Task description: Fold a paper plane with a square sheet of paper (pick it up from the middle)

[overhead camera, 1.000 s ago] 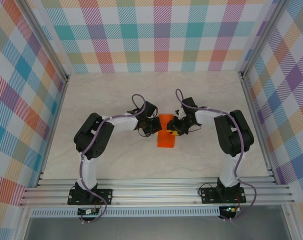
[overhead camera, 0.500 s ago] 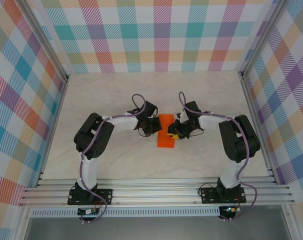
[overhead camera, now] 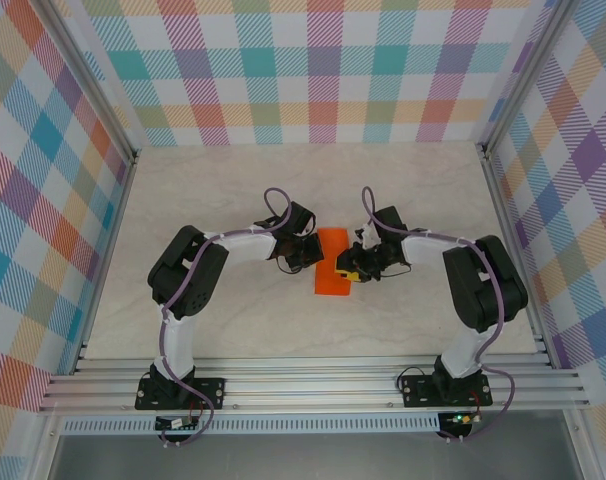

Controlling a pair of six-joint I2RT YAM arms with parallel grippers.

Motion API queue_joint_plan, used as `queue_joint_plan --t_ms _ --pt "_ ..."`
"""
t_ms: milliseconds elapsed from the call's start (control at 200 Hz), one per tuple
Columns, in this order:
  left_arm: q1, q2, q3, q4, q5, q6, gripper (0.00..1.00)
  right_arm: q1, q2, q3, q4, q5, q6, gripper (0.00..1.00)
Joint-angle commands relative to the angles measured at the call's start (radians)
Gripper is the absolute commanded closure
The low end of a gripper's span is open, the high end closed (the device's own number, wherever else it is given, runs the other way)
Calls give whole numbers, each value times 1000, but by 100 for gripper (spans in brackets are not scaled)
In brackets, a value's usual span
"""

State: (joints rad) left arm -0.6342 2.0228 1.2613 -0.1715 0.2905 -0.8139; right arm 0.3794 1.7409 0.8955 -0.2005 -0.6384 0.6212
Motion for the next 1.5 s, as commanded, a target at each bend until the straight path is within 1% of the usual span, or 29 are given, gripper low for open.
queue_joint_plan --t_ms 0,120,210,305,585,700,790,920,1220,1365,1495 --pt "-4 47 8 -80 -8 21 100 0 -21 -47 83 -75 21 68" --pt "-4 48 11 -83 -7 22 100 0 16 -98 138 -77 52 68" --pt "-4 49 14 -83 -6 22 100 0 37 -121 143 -50 52 68" --pt "-5 49 15 -83 -5 23 100 0 48 -126 142 -50 46 68" --pt "-4 50 11 -91 -3 29 100 0 -63 -161 166 -94 48 68" --pt "-4 53 16 -92 -1 28 100 0 -37 -184 179 -96 47 68" --pt "-4 51 19 -96 -6 29 100 0 -4 -217 221 -107 59 68" --pt "-3 55 22 -98 -5 30 100 0 34 -228 226 -106 56 68" --pt "-5 54 23 -98 -2 31 100 2 -97 -198 106 -87 23 68" --pt "-5 50 27 -97 -3 32 100 8 -87 -185 47 -29 10 68" --pt "-5 54 30 -98 -2 33 100 13 -34 -157 -24 22 -5 68"
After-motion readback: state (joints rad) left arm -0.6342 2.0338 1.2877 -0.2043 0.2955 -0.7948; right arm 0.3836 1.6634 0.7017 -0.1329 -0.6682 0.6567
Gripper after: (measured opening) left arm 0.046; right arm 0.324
